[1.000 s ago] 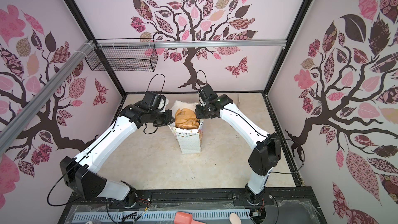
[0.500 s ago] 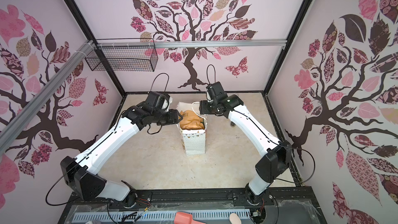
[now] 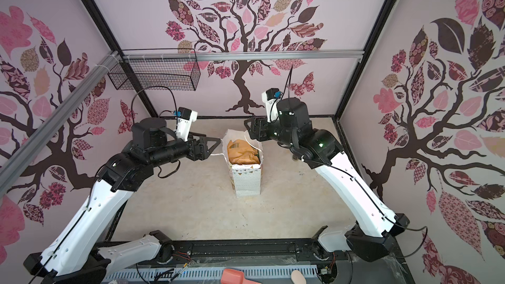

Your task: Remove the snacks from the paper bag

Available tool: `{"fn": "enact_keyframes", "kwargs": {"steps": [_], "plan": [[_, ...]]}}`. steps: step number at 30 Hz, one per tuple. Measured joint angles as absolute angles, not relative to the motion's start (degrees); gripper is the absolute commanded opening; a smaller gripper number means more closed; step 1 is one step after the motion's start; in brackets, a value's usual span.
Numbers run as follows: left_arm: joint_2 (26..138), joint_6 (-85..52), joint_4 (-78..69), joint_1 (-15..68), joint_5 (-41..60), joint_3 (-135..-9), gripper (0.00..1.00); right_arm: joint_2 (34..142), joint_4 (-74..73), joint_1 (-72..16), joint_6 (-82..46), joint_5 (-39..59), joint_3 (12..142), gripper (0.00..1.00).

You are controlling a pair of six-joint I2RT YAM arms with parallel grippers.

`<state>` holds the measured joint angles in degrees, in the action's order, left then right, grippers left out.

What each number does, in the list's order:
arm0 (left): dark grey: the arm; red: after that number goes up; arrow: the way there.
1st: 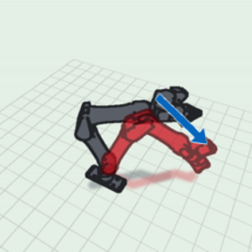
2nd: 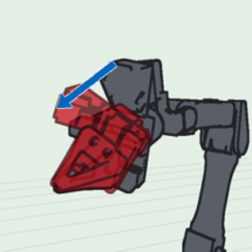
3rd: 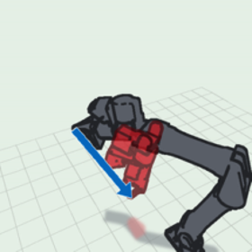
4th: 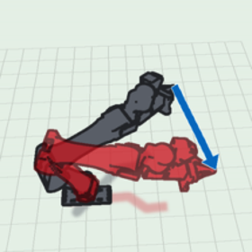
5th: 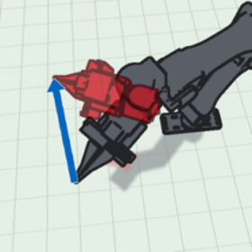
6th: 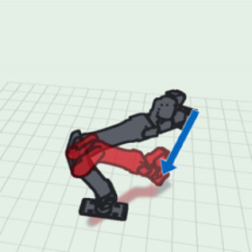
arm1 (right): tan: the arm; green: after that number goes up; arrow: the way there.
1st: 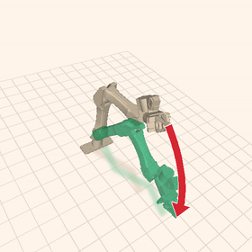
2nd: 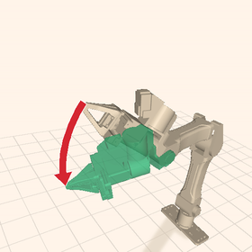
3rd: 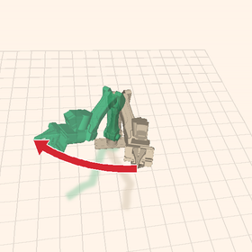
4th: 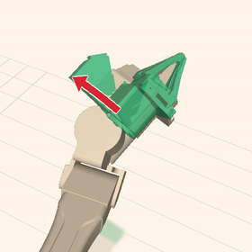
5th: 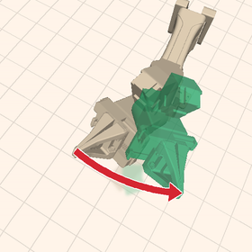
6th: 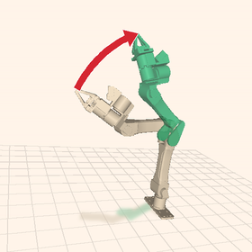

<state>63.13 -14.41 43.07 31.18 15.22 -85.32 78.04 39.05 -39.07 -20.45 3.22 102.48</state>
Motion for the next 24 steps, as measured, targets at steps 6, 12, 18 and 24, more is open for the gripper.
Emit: {"fn": "enact_keyframes", "kwargs": {"steps": [6, 12, 18, 24], "plan": [[57.9, -5.8, 43.4, 31.2, 18.7, -85.3, 0.86, 83.6, 41.3, -41.3, -20.5, 5.9, 105.7, 0.69], [55.0, -0.4, 45.9, 31.2, 19.8, -85.3, 0.85, 94.4, 48.5, -44.3, -19.2, 4.6, 112.9, 0.63], [55.0, 0.8, 48.0, 31.2, 18.0, -85.3, 0.85, 103.2, 54.7, -45.5, -18.1, -1.1, 118.3, 0.55], [55.2, 1.8, 49.4, 31.2, 15.0, -85.3, 0.85, 108.3, 58.0, -45.7, -16.4, -4.1, 118.8, 0.53]]}}
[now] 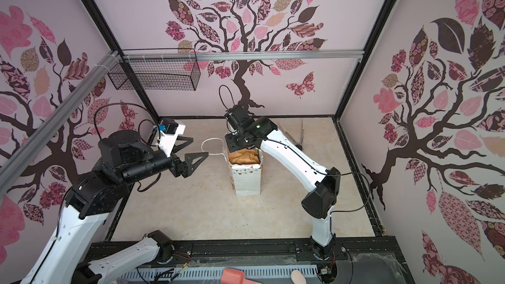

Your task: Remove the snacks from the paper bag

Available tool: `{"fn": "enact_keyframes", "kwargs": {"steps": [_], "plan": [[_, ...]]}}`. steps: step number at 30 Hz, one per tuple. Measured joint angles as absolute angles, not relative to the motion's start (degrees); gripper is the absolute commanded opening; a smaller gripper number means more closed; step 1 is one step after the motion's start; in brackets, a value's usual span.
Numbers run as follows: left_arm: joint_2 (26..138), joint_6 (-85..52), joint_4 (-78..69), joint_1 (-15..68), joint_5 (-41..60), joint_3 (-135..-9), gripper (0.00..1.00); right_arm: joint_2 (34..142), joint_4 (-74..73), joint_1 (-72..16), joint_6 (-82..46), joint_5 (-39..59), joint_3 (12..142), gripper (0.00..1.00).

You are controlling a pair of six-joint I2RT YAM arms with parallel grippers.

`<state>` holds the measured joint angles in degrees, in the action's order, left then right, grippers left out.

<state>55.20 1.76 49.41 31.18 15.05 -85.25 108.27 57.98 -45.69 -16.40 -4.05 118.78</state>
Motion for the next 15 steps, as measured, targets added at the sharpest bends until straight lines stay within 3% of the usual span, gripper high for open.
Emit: {"fn": "enact_keyframes", "kwargs": {"steps": [7, 15], "plan": [[56.6, 2.5, 50.6, 31.2, 12.8, -84.9, 0.85, 112.4, 60.3, -45.7, -14.7, -8.3, 118.9, 0.59], [57.3, 3.3, 52.0, 31.2, 12.3, -84.9, 0.86, 114.8, 59.8, -45.2, -13.6, -10.5, 116.7, 0.73]]}}
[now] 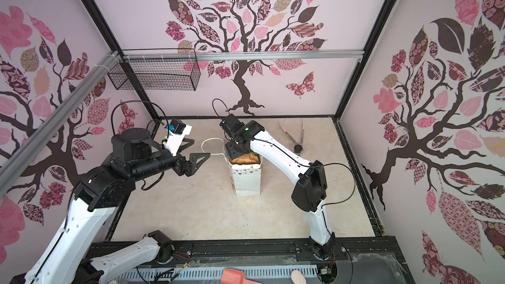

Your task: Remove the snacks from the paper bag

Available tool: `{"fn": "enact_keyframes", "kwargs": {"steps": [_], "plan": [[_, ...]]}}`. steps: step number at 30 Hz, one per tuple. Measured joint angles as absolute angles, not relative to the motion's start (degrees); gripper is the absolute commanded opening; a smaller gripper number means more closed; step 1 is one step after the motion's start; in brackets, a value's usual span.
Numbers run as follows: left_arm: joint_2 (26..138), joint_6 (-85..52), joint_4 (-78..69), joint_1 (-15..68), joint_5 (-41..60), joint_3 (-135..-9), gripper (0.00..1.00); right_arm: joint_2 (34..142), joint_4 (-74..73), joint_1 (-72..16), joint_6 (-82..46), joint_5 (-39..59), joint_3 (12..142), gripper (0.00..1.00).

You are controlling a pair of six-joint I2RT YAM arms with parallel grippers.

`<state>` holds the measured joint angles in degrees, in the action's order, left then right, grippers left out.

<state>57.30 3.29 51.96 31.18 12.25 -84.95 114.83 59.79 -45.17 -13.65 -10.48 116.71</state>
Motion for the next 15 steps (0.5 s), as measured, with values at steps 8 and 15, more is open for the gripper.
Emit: {"fn": "enact_keyframes", "kwargs": {"steps": [8, 15], "plan": [[57.8, 3.5, 52.0, 31.2, 12.2, -84.9, 0.86, 114.8, 52.0, -43.3, -14.6, -7.6, 108.7, 0.68], [58.5, 3.5, 52.0, 31.2, 12.3, -84.9, 0.86, 114.8, 48.1, -42.8, -15.7, -5.6, 106.0, 0.37]]}}
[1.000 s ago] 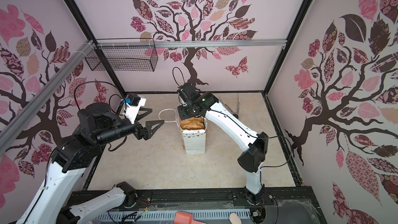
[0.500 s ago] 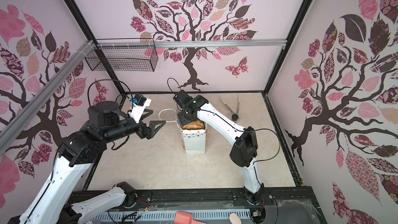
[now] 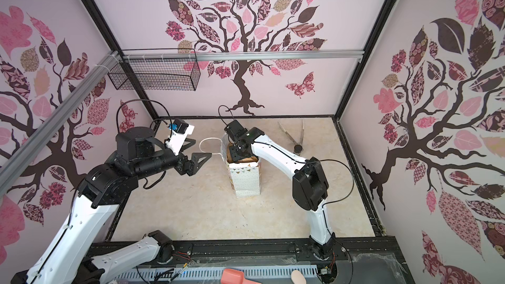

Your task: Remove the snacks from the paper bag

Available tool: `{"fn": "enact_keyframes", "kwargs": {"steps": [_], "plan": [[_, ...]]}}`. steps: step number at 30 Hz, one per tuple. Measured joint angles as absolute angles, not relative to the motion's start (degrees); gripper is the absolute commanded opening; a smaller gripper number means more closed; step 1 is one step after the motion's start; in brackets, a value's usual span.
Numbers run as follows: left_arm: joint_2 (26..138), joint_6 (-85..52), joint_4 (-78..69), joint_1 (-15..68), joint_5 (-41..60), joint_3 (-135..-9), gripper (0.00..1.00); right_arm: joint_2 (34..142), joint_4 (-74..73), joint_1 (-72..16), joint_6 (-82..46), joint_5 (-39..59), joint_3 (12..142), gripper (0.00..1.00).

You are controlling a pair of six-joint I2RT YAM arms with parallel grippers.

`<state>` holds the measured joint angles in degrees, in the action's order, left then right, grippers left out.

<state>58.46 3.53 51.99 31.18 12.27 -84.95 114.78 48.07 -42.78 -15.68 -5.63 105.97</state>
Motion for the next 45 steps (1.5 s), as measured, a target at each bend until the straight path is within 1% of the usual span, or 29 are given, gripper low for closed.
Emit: {"fn": "enact_keyframes", "kwargs": {"steps": [6, 7, 19, 29, 38, 41, 45], "plan": [[59.0, 3.5, 52.0, 31.2, 12.3, -84.9, 0.86, 114.3, 47.3, -41.9, -16.1, -6.0, 105.4, 0.03], [59.0, 3.5, 52.0, 31.2, 12.3, -84.9, 0.86, 114.1, 47.2, -41.8, -16.4, -6.1, 105.4, 0.0], [59.6, 3.2, 51.7, 31.2, 12.9, -84.6, 0.86, 110.5, 48.9, -41.8, -16.8, -6.2, 105.4, 0.0], [59.6, 3.2, 51.5, 31.2, 13.0, -84.6, 0.86, 103.0, 46.8, -41.8, -18.1, -6.5, 105.6, 0.0], [59.5, 2.9, 50.8, 31.2, 13.2, -84.3, 0.86, 102.5, 46.2, -41.8, -18.2, -7.2, 107.1, 0.0], [59.7, 1.2, 50.4, 31.2, 12.4, -84.3, 0.84, 102.1, 45.9, -41.8, -18.2, -7.2, 107.4, 0.0], [62.0, -5.2, 51.1, 31.2, 7.7, -85.1, 0.81, 100.0, 44.9, -41.8, -18.4, -6.7, 107.3, 0.0]]}}
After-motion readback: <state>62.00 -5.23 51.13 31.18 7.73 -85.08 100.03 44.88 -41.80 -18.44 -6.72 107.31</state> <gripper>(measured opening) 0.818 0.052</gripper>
